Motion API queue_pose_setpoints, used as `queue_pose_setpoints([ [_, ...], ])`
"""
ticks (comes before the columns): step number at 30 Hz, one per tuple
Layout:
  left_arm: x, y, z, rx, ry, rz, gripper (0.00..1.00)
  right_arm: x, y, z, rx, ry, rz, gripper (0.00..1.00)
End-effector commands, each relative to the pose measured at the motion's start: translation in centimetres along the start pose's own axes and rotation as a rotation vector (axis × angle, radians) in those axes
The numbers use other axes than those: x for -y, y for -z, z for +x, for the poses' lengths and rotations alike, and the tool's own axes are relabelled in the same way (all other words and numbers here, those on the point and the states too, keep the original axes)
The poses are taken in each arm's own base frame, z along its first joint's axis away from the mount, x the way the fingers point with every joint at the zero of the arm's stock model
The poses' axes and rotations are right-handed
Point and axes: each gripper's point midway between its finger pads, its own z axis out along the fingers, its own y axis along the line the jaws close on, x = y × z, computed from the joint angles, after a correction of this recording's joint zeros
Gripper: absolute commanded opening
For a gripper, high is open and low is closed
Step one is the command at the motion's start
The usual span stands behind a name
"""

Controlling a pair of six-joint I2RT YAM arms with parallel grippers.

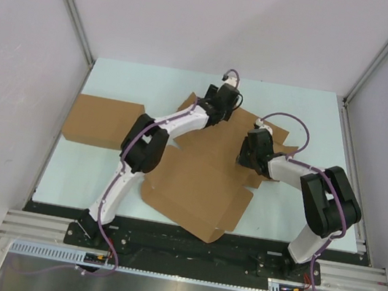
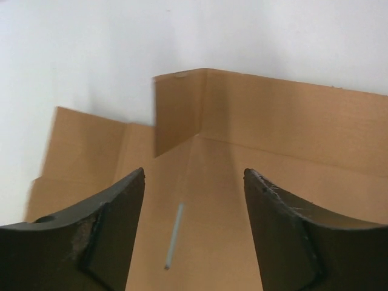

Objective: Fold the paper box

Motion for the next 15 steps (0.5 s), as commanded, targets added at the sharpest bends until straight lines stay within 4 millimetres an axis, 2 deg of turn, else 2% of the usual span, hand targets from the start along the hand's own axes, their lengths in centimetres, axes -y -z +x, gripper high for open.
queue_pose_setpoints([
  [1, -4.4, 7.6, -9.2, 0.179, 0.095, -0.069, 0.74, 1.3, -0.1, 4.4, -0.142, -0.008, 0.032, 0.35],
  [2, -5.2, 8.5, -9.4, 0.183, 0.115, -0.084, 0.75, 1.3, -0.1, 4.3, -0.137, -0.008, 0.031, 0.35],
  [3, -5.7, 9.0, -8.0, 0.155, 0.117, -0.097, 0.77, 1.3, -0.1, 4.2, -0.134, -0.008, 0.031, 0.35],
  [4, -7.3, 11.2, -9.3, 0.181, 0.16, -0.104, 0.77, 1.3, 0.0, 4.1, -0.132, -0.01, 0.031, 0.35],
  [5, -7.8, 12.1, -8.9, 0.176, 0.214, -0.095, 0.78, 1.1, 0.0, 4.0, -0.128, -0.009, 0.027, 0.35],
  [6, -8.3, 12.1, -5.3, 0.112, 0.212, -0.1, 0.78, 1.3, 0.1, 4.0, -0.129, -0.007, 0.03, 0.35],
  [7, -9.2, 14.3, -5.8, 0.129, 0.265, -0.063, 0.78, 1.2, 0.2, 3.8, -0.123, -0.005, 0.03, 0.35],
  [8, -9.5, 14.9, -4.7, 0.116, 0.327, -0.044, 0.78, 1.1, 0.3, 3.8, -0.122, -0.003, 0.029, 0.35],
  [9, -9.6, 14.9, -0.2, 0.038, 0.319, -0.036, 0.78, 1.1, 0.3, 3.7, -0.118, -0.002, 0.027, 0.35],
  [10, -10.6, 16.4, -0.1, 0.051, 0.363, -0.019, 0.78, 1.1, 0.4, 3.7, -0.121, -0.003, 0.028, 0.35],
  [11, -9.8, 16.7, 1.0, 0.033, 0.402, 0.048, 0.78, 1.0, 0.5, 3.5, -0.115, -0.002, 0.024, 0.35],
  [12, -10.0, 17.2, 3.7, -0.01, 0.409, 0.065, 0.78, 0.9, 0.5, 3.6, -0.117, 0.0, 0.022, 0.35],
  [13, -10.5, 17.1, 4.7, -0.026, 0.433, 0.07, 0.78, 0.8, 0.5, 3.5, -0.114, -0.001, 0.016, 0.35],
  [14, -9.9, 17.3, 5.6, -0.052, 0.458, 0.114, 0.78, 0.6, 0.6, 3.4, -0.111, 0.001, 0.012, 0.35],
  [15, -9.9, 17.3, 7.5, -0.087, 0.462, 0.124, 0.78, 0.4, 0.7, 3.5, -0.112, 0.004, 0.006, 0.35],
])
